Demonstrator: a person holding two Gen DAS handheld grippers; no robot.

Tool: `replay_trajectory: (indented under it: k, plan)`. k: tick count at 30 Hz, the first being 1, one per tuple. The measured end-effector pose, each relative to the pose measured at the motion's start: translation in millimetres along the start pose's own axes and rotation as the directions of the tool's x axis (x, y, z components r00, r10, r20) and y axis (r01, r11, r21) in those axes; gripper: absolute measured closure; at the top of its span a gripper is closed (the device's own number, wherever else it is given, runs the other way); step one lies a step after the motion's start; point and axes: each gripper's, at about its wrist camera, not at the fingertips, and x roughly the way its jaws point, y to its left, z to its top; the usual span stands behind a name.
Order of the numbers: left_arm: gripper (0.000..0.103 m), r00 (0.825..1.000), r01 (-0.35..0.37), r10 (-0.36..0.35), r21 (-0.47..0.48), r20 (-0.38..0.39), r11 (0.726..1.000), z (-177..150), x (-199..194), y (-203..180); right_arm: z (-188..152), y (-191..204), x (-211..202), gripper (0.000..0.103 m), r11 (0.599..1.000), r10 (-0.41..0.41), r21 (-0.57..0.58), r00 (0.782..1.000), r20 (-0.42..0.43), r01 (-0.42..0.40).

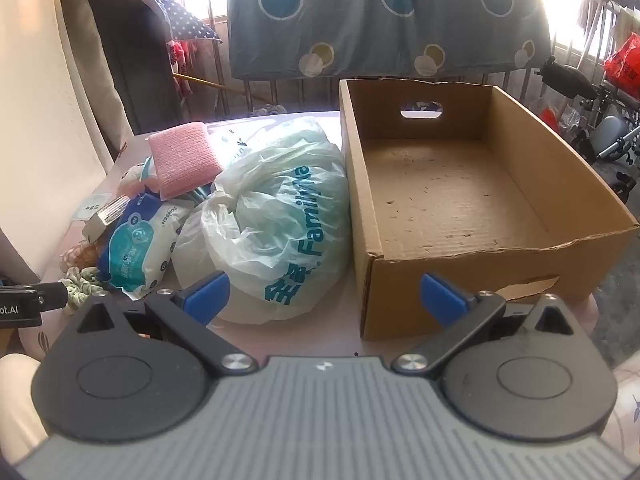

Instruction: Organize soft objects

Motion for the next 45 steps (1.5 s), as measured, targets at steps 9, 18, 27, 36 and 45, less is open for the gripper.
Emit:
replay_trajectory:
  k: [9, 18, 27, 36, 45]
  plan:
    - [0.001, 1.000, 0.026, -0.026, 0.006, -0.005, 1.000, -8, -3, -1, 1, 0, -2, 0.001, 1.000, -0.013, 0.004, 1.000, 0.005, 0.013]
    - [0.001, 1.000, 0.020, -0.020, 0.012, -0.006, 1.000, -7, -3, -4, 0, -3, -4, 0.001, 0.999, -0.042, 0.010, 0.999, 0.003, 0.042]
    - [0.001, 1.000, 0.014, -0.014, 0.007, -0.005, 1.000, -5, -3, -4, -1, -3, -5, 0.001, 0.999, -0.046, 0.000, 0.999, -0.006, 0.046]
    - [0.001, 1.000, 0.007, -0.007, 0.002, -0.005, 1.000, -4, -4, -4, -1, -1, -5, 0.001, 0.999, -0.046, -0.002, 0.999, -0.007, 0.046]
    - [0.001, 1.000, 0.003, -0.003, 0.002, -0.006, 1.000, -4, -4, -4, -2, -1, -5, 0.001, 0.999, -0.047, -0.001, 0.999, -0.010, 0.047]
